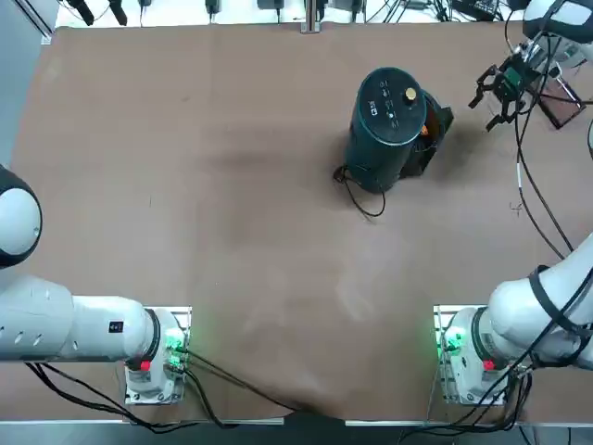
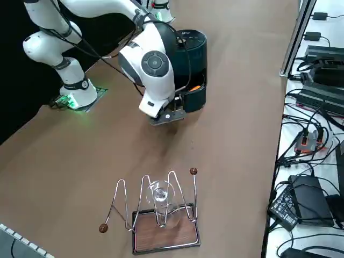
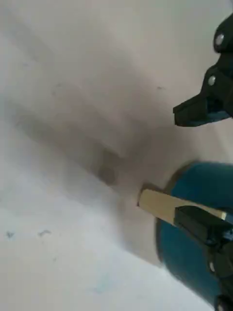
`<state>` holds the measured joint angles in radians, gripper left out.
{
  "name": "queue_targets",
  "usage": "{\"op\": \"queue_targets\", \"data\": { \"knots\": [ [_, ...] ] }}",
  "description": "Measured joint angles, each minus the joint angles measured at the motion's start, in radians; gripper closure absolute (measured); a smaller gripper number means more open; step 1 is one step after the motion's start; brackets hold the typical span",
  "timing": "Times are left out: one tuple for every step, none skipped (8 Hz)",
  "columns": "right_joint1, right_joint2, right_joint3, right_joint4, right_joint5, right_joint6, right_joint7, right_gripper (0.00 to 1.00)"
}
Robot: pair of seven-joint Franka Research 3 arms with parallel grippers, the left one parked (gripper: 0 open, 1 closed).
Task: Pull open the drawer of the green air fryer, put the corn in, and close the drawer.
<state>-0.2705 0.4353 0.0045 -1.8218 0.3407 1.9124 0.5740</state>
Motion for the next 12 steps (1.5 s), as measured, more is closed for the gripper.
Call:
{"op": "queue_targets", "data": {
  "knots": [
    [0.001, 0.005, 0.001, 0.0, 0.029, 0.0, 0.062, 0.0],
    [0.003, 0.005, 0.003, 0.0, 0.055, 0.0, 0.121, 0.0],
    [0.009, 0.005, 0.004, 0.0, 0.066, 0.0, 0.179, 0.0],
    [0.021, 0.005, 0.007, 0.0, 0.069, 0.001, 0.235, 0.0],
    [0.037, 0.005, 0.008, 0.0, 0.07, 0.005, 0.282, 0.0],
    [0.054, 0.006, 0.009, 0.0, 0.07, 0.014, 0.319, 0.0],
    [0.069, 0.007, 0.009, 0.0, 0.07, 0.023, 0.342, 0.0],
    [0.082, 0.011, 0.01, 0.0, 0.07, 0.035, 0.352, 0.0],
    [0.094, 0.016, 0.01, 0.0, 0.07, 0.05, 0.36, 0.0],
    [0.102, 0.022, 0.01, 0.0, 0.07, 0.064, 0.364, 0.0],
    [0.107, 0.028, 0.01, 0.0, 0.07, 0.077, 0.366, 0.0],
    [0.113, 0.033, 0.011, 0.0, 0.07, 0.083, 0.366, 0.0]
  ]
}}
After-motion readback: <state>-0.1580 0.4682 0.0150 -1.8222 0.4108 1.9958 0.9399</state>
